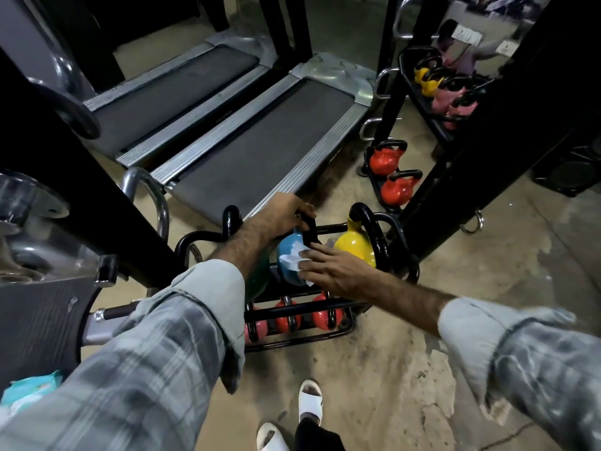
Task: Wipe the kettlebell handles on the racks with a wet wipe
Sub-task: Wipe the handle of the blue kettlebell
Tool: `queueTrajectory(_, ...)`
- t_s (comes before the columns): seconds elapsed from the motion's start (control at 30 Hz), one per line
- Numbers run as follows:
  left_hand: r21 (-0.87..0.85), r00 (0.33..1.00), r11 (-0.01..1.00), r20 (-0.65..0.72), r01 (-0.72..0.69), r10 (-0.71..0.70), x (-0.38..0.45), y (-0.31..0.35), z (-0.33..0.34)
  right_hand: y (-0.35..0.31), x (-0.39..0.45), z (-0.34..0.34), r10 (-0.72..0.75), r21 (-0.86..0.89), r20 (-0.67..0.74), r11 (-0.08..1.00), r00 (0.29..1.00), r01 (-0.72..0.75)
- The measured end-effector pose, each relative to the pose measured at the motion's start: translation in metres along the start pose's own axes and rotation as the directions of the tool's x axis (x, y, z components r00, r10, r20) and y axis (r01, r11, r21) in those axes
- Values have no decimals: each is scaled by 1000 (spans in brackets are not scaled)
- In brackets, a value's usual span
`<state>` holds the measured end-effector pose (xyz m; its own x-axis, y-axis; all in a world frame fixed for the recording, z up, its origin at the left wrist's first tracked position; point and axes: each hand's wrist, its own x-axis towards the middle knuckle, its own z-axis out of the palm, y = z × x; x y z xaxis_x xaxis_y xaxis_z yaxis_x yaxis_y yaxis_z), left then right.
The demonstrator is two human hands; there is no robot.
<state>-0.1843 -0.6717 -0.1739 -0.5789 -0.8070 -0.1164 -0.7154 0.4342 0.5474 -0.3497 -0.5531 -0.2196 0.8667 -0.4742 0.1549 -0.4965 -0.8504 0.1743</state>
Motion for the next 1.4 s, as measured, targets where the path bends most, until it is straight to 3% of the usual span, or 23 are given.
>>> queueTrajectory(0.07, -10, 1000, 1000, -23, -3, 3, -2, -1, 3, -8, -17, 1, 165, 93, -79, 983, 983, -157)
queueTrajectory(0.1, -9, 999, 1000, -45, -15, 14, -3, -2, 6, -15, -22, 4, 324, 150, -89, 939, 942, -309)
queueTrajectory(0.13, -7, 997, 1000, -75, -30, 29, -4, -3, 9, -22, -24, 10, 509, 244, -74, 843, 858, -479)
queueTrajectory(0.2, -51, 991, 998, -135, -29, 22, -10, -2, 16, -38, -14, 17, 806, 512, 20, 500, 592, -698)
queueTrajectory(0.27, -159, 982, 987, -187, 10, -40, -16, -3, 25, -52, 3, 16, 922, 712, 191, 105, 336, -694)
queueTrajectory(0.3, -222, 975, 975, -211, 24, -72, -19, -6, 30, -54, 11, 17, 931, 774, 270, -58, 246, -631)
queueTrajectory(0.37, -345, 963, 938, -240, 34, -123, -21, -8, 36, -42, 24, 18, 916, 828, 365, -239, 165, -507)
queueTrajectory(0.47, -377, 958, 925, -242, 53, -154, -23, -7, 37, -4, 44, 19, 880, 824, 461, -376, 115, -424)
queueTrajectory(0.57, -396, 944, 915, -270, 71, -190, -24, -2, 40, 22, 58, 12, 855, 843, 512, -480, 84, -244)
queueTrajectory(0.63, -403, 921, 913, -326, 69, -213, -29, -2, 43, 25, 58, 13, 847, 838, 531, -524, 7, -154)
queueTrajectory(0.7, -402, 889, 911, -381, 87, -254, -39, 2, 46, 17, 50, 16, 836, 826, 547, -549, -50, -128)
queueTrajectory(0.77, -463, 876, 882, -387, 85, -288, -49, 8, 52, 6, 40, 19, 836, 814, 545, -547, -67, -194)
queueTrajectory(0.87, -542, 864, 834, -366, 104, -346, -60, 11, 63, 1, 35, 15, 892, 824, 452, -429, -25, -370)
queueTrajectory(1.0, -547, 822, 818, -375, 177, -428, -68, 21, 70, 23, 50, 9, 953, 844, 256, -138, 164, -519)
queueTrajectory(1.1, -569, 815, 791, -336, 223, -472, -68, 20, 72, 47, 58, 10, 951, 786, 217, -38, 219, -617)
queueTrajectory(1.17, -594, 819, 768, -301, 241, -489, -70, 17, 72, 47, 51, 12, 945, 783, 266, -99, 187, -615)
queueTrajectory(1.3, -633, 826, 737, -267, 238, -497, -71, 22, 69, 15, 26, 21, 870, 760, 486, -371, 87, -534)
queueTrajectory(1.4, -616, 841, 750, -255, 239, -478, -69, 23, 66, 22, 38, 27, 769, 749, 635, -587, 78, -306)
